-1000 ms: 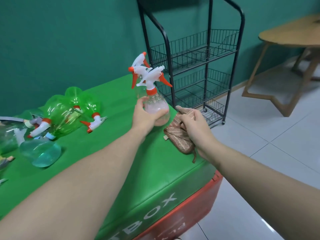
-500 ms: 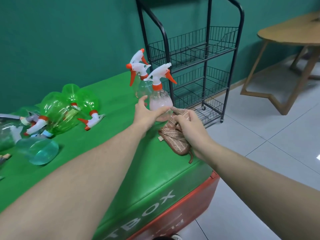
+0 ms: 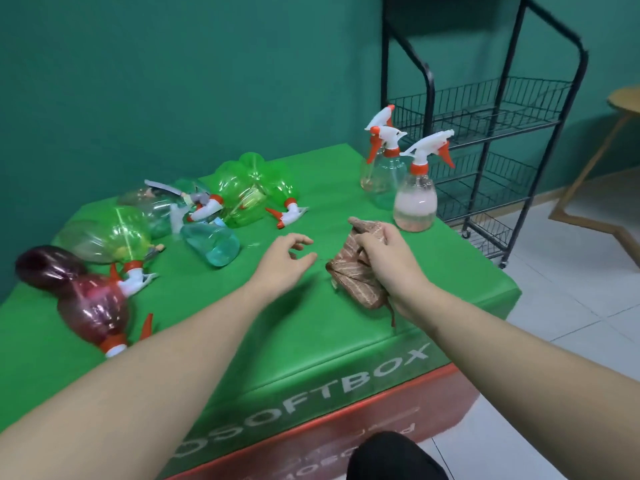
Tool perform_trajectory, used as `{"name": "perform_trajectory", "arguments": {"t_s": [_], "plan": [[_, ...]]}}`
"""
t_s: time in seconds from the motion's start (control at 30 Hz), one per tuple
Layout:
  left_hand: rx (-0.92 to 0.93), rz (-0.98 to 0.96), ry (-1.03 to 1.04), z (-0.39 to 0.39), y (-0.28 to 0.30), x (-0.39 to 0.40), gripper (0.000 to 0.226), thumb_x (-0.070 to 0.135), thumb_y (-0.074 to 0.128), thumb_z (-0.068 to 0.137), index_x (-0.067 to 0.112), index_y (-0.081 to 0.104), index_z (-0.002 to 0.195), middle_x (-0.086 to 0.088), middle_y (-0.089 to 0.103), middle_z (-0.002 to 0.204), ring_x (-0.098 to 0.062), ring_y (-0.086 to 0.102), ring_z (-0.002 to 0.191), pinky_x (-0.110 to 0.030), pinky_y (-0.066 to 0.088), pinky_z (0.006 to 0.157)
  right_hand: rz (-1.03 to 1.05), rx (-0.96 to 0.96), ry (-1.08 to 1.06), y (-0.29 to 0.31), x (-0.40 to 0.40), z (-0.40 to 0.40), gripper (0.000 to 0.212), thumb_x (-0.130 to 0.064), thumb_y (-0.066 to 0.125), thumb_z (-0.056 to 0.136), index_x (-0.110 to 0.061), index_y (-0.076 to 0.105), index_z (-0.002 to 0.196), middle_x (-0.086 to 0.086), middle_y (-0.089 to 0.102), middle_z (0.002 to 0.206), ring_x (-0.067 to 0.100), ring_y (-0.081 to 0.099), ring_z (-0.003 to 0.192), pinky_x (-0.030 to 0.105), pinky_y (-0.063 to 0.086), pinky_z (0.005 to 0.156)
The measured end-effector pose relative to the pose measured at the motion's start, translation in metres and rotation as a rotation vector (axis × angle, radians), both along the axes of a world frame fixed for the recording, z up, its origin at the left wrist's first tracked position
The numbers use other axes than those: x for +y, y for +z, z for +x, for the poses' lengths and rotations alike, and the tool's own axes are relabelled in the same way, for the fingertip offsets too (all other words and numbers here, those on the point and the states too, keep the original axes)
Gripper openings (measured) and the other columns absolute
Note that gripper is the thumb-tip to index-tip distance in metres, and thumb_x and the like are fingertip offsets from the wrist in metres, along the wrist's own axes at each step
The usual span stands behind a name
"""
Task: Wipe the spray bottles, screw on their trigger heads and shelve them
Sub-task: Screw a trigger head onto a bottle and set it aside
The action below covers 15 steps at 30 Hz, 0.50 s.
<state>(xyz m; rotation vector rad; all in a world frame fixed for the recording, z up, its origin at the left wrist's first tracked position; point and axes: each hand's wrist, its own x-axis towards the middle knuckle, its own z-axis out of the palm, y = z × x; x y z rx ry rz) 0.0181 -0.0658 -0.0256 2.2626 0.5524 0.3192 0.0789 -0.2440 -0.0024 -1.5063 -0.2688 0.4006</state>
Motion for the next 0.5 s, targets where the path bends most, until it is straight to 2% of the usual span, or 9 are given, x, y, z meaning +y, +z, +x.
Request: {"name": "perform_trajectory", "arguments": {"t_s": [0.1, 0.17, 0.23, 0.27, 0.4, 0.5], "plan": [[0.02, 0.094, 0.017, -0.032, -0.002, 0.033, 0.034, 0.025, 0.068, 0.099, 0.021, 0.061, 0.132, 0.004, 0.053, 0.126, -0.013, 0.053, 0.107, -0.027, 0.041, 0.095, -0.039, -0.004, 0.05, 0.001, 0.023, -0.014, 0.022, -0.013, 0.057, 0.095, -0.015, 0.055, 0.117, 0.008, 0.069, 0.093, 0.008, 0.068, 0.061, 0.022, 0.052, 0.052], [0.005, 0.177, 0.044, -0.047, -0.004, 0.056, 0.037, 0.026, 0.069, 0.098, 0.022, 0.06, 0.134, 0.004, 0.05, 0.13, -0.011, 0.053, 0.093, -0.023, 0.042, 0.08, -0.065, -0.009, 0.07, -0.002, 0.04, -0.019, 0.022, -0.014, 0.057, 0.095, -0.015, 0.055, 0.117, 0.006, 0.069, 0.09, 0.011, 0.069, 0.063, 0.026, 0.056, 0.056], [-0.003, 0.235, 0.103, -0.059, -0.004, 0.077, 0.042, 0.031, 0.069, 0.097, 0.024, 0.057, 0.137, 0.006, 0.045, 0.13, -0.012, 0.053, 0.088, -0.015, 0.038, 0.067, -0.107, -0.022, 0.085, -0.006, 0.058, -0.022, 0.022, -0.017, 0.058, 0.094, -0.017, 0.056, 0.116, 0.007, 0.071, 0.093, 0.019, 0.073, 0.076, 0.038, 0.062, 0.074], [-0.004, 0.265, 0.148, -0.063, -0.004, 0.088, 0.044, 0.034, 0.068, 0.096, 0.025, 0.056, 0.137, 0.006, 0.043, 0.128, -0.014, 0.055, 0.087, -0.016, 0.038, 0.064, -0.122, -0.025, 0.096, -0.008, 0.068, -0.023, 0.02, -0.018, 0.058, 0.094, -0.02, 0.056, 0.114, 0.009, 0.072, 0.096, 0.024, 0.074, 0.083, 0.045, 0.061, 0.083], [0.004, 0.368, 0.327, -0.073, 0.004, 0.121, 0.054, 0.053, 0.064, 0.094, 0.03, 0.048, 0.14, 0.005, 0.035, 0.118, -0.019, 0.059, 0.07, -0.039, 0.057, 0.056, -0.157, -0.032, 0.136, -0.013, 0.102, -0.021, 0.016, -0.023, 0.058, 0.092, -0.026, 0.055, 0.107, 0.01, 0.072, 0.101, 0.029, 0.073, 0.092, 0.055, 0.057, 0.091], [0.006, 0.328, 0.424, -0.07, 0.009, 0.142, 0.06, 0.063, 0.056, 0.096, 0.031, 0.042, 0.145, 0.002, 0.035, 0.119, -0.02, 0.059, 0.065, -0.037, 0.055, 0.055, -0.17, -0.041, 0.15, -0.017, 0.123, -0.016, 0.016, -0.024, 0.059, 0.092, -0.026, 0.055, 0.108, 0.01, 0.071, 0.102, 0.03, 0.072, 0.095, 0.055, 0.056, 0.093]]}}
